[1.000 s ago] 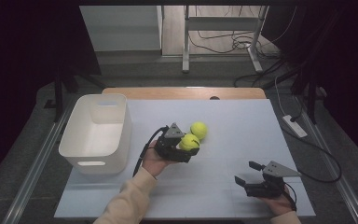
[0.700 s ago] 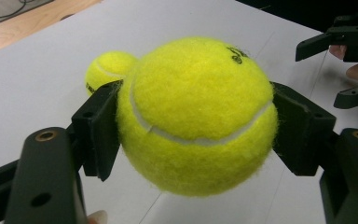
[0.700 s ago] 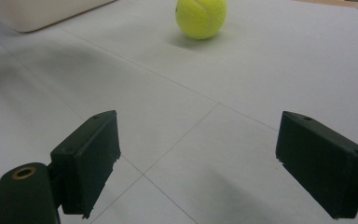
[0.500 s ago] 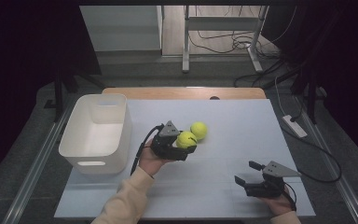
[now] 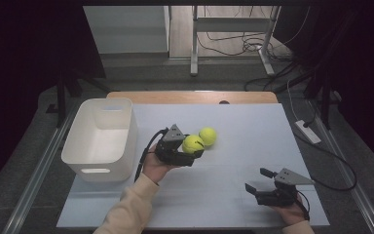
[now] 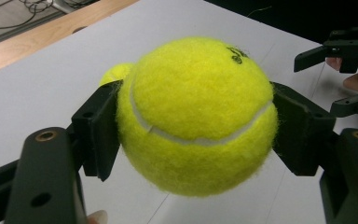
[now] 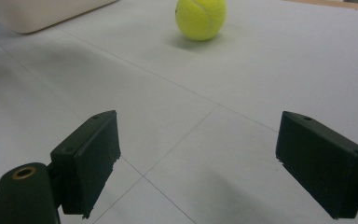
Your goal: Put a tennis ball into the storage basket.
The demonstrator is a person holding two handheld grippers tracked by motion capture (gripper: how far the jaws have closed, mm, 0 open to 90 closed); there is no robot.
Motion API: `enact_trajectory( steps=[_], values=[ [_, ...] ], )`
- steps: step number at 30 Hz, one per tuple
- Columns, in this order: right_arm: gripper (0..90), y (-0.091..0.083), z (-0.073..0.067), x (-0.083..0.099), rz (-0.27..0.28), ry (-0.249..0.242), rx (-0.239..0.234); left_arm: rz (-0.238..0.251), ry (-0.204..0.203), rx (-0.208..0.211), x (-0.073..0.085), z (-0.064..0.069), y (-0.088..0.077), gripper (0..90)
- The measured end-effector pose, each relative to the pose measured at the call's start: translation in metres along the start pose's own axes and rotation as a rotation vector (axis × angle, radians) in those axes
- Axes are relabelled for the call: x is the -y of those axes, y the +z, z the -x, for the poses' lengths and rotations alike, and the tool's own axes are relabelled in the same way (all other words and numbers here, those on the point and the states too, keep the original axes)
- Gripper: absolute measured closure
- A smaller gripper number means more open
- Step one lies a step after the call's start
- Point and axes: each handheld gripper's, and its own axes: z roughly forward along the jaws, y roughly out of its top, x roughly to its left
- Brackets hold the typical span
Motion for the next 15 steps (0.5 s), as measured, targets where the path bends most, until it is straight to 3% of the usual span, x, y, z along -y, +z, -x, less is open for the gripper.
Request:
enact_trajectory(
  steps=[15],
  values=[
    [13.6, 0.0, 0.0, 0.0, 0.004, -0.003, 0.004, 0.03, 0.007, -0.015, -0.008, -0.002, -0.012, 26.8]
  ],
)
